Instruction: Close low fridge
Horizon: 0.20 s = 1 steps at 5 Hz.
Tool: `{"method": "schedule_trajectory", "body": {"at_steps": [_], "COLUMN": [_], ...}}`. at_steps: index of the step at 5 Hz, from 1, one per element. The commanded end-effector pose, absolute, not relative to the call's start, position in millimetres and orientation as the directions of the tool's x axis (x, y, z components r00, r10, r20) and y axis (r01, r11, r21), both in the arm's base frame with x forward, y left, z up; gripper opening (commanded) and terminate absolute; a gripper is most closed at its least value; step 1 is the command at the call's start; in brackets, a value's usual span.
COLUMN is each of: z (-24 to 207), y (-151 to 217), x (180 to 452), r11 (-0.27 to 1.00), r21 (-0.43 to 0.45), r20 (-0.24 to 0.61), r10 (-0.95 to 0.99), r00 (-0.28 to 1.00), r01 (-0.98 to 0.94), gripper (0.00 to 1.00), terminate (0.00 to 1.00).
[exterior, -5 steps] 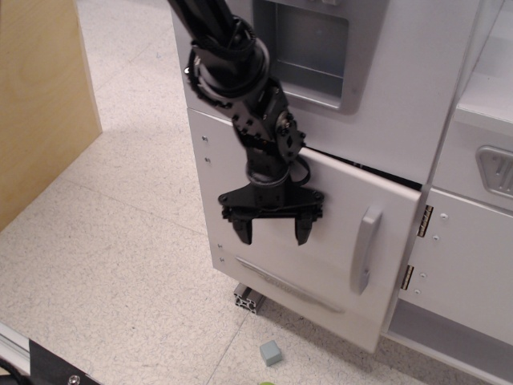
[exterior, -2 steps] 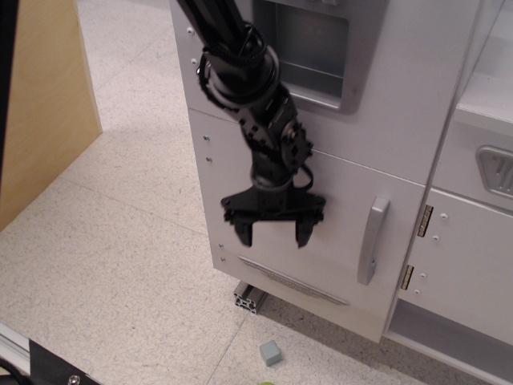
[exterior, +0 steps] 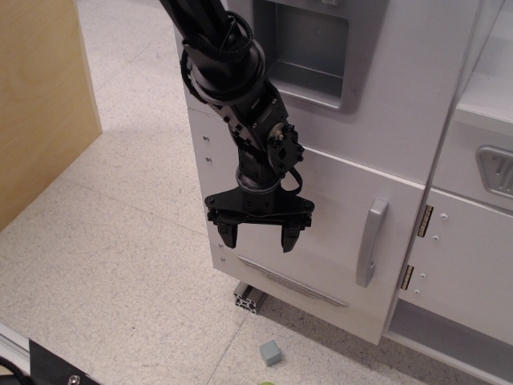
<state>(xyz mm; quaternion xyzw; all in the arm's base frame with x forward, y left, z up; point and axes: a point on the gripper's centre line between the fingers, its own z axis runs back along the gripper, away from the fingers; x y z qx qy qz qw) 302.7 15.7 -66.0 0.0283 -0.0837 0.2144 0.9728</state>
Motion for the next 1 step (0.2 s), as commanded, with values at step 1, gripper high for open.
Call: {"method": "schedule_trajectory", "body": {"at_steps": [1], "z": [-45.7], "y": [18.6], "x": [313.1], "r11": [0.908], "r21": [-0.003], "r20": [0.228], "r10": [0.409], "r00": [0.884], "r01": [-0.419], "gripper": [1.00], "terminate": [1.00]}}
